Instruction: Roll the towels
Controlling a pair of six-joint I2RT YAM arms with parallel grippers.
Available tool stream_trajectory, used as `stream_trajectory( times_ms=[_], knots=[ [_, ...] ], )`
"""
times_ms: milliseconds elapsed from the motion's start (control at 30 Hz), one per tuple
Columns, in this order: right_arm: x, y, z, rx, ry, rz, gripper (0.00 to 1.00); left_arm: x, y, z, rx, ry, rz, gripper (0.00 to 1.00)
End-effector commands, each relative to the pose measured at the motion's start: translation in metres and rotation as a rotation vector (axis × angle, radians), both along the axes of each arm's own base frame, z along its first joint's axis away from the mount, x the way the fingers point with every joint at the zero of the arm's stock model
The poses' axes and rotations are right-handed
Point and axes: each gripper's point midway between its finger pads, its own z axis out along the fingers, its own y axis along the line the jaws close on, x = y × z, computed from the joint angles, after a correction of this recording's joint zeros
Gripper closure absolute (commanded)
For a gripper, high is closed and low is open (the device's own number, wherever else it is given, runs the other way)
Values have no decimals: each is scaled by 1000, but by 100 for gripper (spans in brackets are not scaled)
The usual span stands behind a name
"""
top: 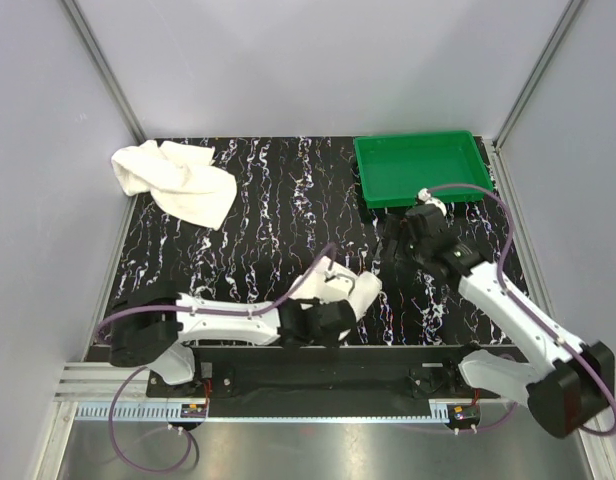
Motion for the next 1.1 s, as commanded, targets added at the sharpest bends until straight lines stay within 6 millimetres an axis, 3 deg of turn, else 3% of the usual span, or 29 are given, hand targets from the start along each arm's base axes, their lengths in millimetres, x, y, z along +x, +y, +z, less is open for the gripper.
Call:
stream_trajectory(
  times_ms=[0,167,200,267,300,367,500,567,800,967,1067],
  knots=[
    [-8,11,13,110,-83,58,0,-2,-3,14,-169,125,52,100],
    [-31,24,8,209,-69,134,0,6,8,14,-319,248,118,100],
    [-37,24,-2,216,-45,138,0,8,6,17,-352,257,121,100],
    [-43,32,-2,273,-45,165,0,14,9,16,-392,288,155,100],
    [-49,33,-14,283,-21,171,0,9,10,13,-420,317,146,100],
    [-53,42,-13,344,-28,198,0,8,17,8,-464,361,173,100],
    [-66,57,-32,451,13,244,0,11,20,9,-607,411,218,100],
    [-66,67,-32,514,11,265,0,8,30,-1,-633,458,264,100],
    [-70,85,-39,641,-20,338,0,12,36,-1,-741,531,316,100],
    [-68,90,-52,652,0,349,0,10,48,-10,-795,617,363,100],
    [-65,92,-60,652,10,351,0,13,48,-5,-858,642,362,100]
  ],
)
